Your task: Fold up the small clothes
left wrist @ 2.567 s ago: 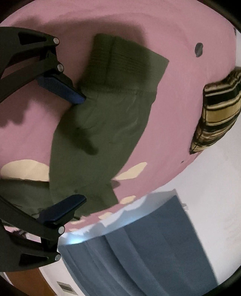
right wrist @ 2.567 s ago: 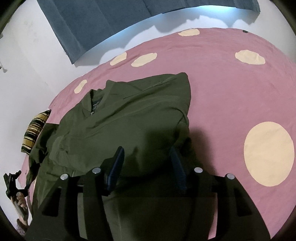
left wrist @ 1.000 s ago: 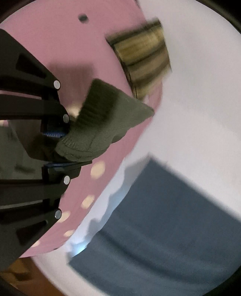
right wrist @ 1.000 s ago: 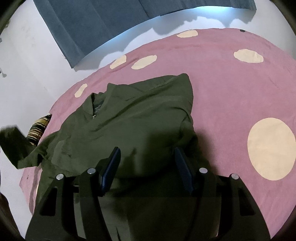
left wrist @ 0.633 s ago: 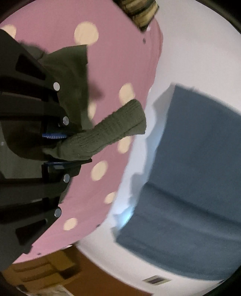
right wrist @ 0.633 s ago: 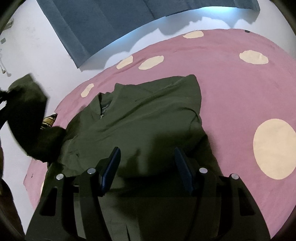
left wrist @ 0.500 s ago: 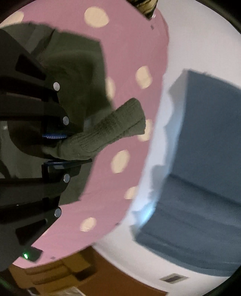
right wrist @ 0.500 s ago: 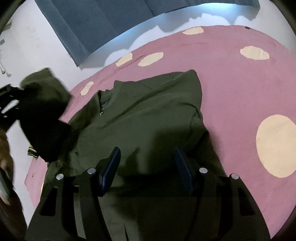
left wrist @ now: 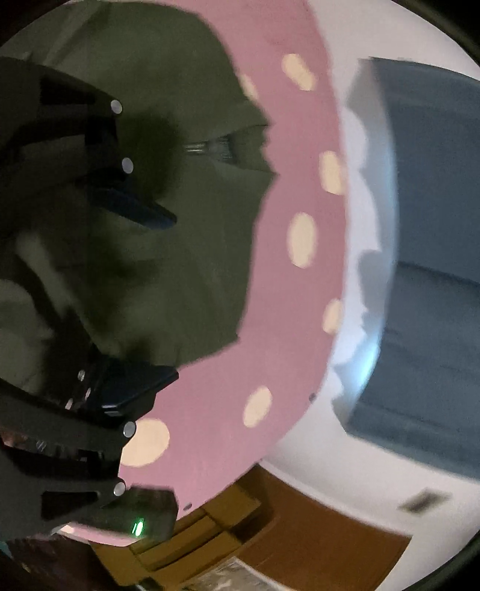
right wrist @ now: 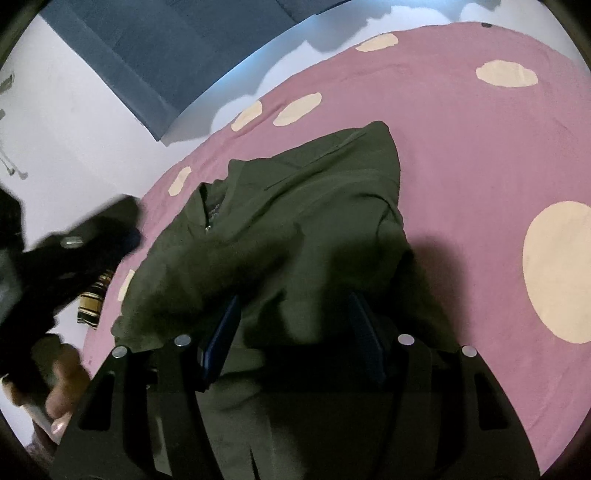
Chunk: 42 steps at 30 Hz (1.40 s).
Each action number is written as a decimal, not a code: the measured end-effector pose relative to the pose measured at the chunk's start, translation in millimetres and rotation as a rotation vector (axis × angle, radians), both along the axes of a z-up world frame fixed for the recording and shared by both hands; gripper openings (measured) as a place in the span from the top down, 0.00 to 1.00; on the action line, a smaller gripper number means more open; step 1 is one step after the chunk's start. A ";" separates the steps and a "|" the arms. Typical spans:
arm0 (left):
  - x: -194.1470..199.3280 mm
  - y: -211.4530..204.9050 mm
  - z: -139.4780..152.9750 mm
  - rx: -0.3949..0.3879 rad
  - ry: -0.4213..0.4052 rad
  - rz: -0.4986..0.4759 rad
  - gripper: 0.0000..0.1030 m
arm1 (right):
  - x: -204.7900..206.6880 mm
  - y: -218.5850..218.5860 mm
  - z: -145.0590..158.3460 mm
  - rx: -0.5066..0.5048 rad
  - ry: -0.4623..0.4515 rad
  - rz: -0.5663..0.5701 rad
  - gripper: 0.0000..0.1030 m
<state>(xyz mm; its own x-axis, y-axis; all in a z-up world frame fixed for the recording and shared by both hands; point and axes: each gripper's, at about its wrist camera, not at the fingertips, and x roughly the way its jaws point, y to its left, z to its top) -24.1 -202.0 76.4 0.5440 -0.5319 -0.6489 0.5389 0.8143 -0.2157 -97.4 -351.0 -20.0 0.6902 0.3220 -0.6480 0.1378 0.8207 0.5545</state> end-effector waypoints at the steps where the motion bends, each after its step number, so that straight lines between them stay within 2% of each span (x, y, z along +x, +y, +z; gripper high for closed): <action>1: -2.3 1.3 4.4 -0.013 -0.018 -0.005 0.26 | -1.4 -1.4 1.8 0.003 -0.003 -0.003 0.42; 5: -6.6 43.4 28.3 -0.096 -0.051 0.039 0.24 | -5.0 -8.4 13.3 0.041 -0.038 -0.012 0.42; 9: 0.6 101.8 29.5 -0.104 -0.063 0.149 0.23 | -0.5 -15.8 11.8 0.115 -0.034 -0.005 0.42; 14: 12.4 183.6 3.0 -0.061 -0.041 0.356 0.23 | 19.8 -6.0 -2.0 0.158 0.036 0.055 0.42; 20: 12.9 245.0 -26.8 -0.058 0.028 0.497 0.23 | 40.1 6.9 -20.9 0.174 0.119 0.088 0.42; 23: 11.2 261.6 -37.7 -0.045 0.038 0.538 0.23 | 47.0 14.9 -27.2 0.173 0.143 0.104 0.44; 26: 7.8 271.4 -44.1 -0.049 0.048 0.555 0.23 | 52.0 23.3 -26.3 0.120 0.164 0.103 0.71; 27: 7.0 273.3 -44.6 -0.049 0.049 0.557 0.23 | 53.2 25.0 -25.8 0.110 0.164 0.108 0.74; 29: 5.2 277.4 -44.1 -0.047 0.050 0.559 0.23 | 54.9 29.9 -19.4 0.093 0.147 0.124 0.87; 36: -1.9 280.8 -43.0 -0.036 0.022 0.554 0.23 | 44.4 24.9 33.6 -0.011 -0.018 0.091 0.91; 38: -0.2 280.1 -48.6 -0.019 0.030 0.555 0.23 | 45.6 23.7 31.6 -0.044 -0.007 0.089 0.91; 42: 5.5 283.2 -59.4 -0.012 0.076 0.570 0.23 | 54.9 21.9 -5.6 -0.066 0.098 0.082 0.90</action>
